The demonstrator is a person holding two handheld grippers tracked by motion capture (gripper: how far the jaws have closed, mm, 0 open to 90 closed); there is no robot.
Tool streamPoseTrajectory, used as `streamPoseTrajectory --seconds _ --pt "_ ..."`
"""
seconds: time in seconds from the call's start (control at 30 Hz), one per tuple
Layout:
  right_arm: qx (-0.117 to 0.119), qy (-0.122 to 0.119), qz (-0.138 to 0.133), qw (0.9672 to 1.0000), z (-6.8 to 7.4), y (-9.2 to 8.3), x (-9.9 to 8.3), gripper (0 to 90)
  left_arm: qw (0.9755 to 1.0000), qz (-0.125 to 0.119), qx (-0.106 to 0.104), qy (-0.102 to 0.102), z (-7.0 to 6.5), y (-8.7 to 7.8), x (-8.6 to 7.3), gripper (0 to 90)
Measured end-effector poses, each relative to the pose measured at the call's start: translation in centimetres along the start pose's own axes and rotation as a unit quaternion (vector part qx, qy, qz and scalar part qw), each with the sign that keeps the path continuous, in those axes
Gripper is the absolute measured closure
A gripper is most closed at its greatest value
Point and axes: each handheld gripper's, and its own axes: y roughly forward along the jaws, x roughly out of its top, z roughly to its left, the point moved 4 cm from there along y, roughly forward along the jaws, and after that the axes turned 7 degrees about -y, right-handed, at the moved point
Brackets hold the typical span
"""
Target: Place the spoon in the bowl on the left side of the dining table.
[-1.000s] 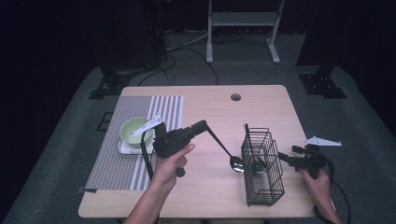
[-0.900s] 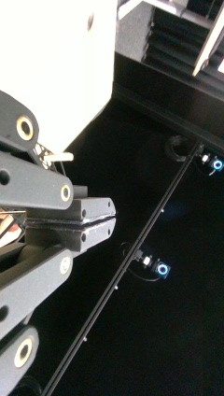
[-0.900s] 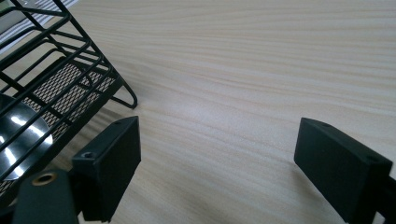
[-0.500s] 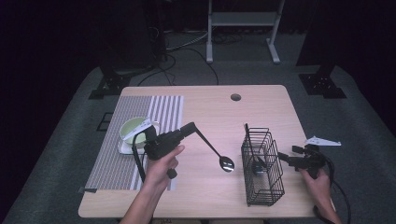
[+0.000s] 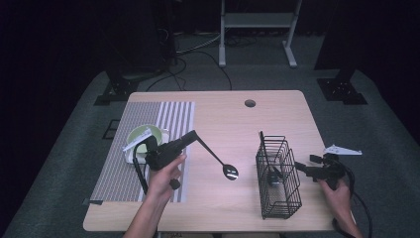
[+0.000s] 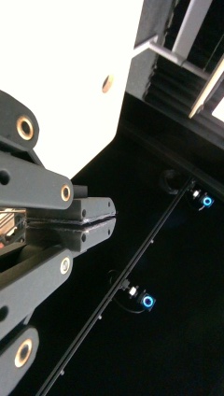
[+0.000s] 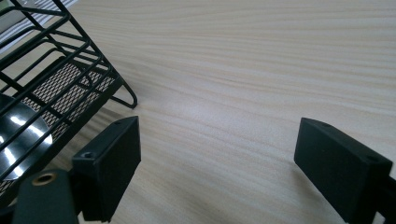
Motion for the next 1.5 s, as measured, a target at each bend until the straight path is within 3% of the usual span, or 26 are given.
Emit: streamPoseTrajectory --seconds 0.63,1.17,1.5 --pt "-0.002 0.001 0.002 1.0 0.0 0.0 0.0 13.7 0.9985 -0.031 0.041 -0.017 3.4 -2.9 0.8 89.0" --pt "-0.007 -0.001 0.007 0.9999 0.0 0.1 0.0 13.6 0.9943 -0.067 0.076 -0.033 6.2 -5.3 1.3 89.0" --pt "-0.008 -0.002 0.009 0.9999 0.0 0.1 0.0 13.6 0.9922 -0.077 0.097 -0.015 6.6 -6.2 2.0 89.0"
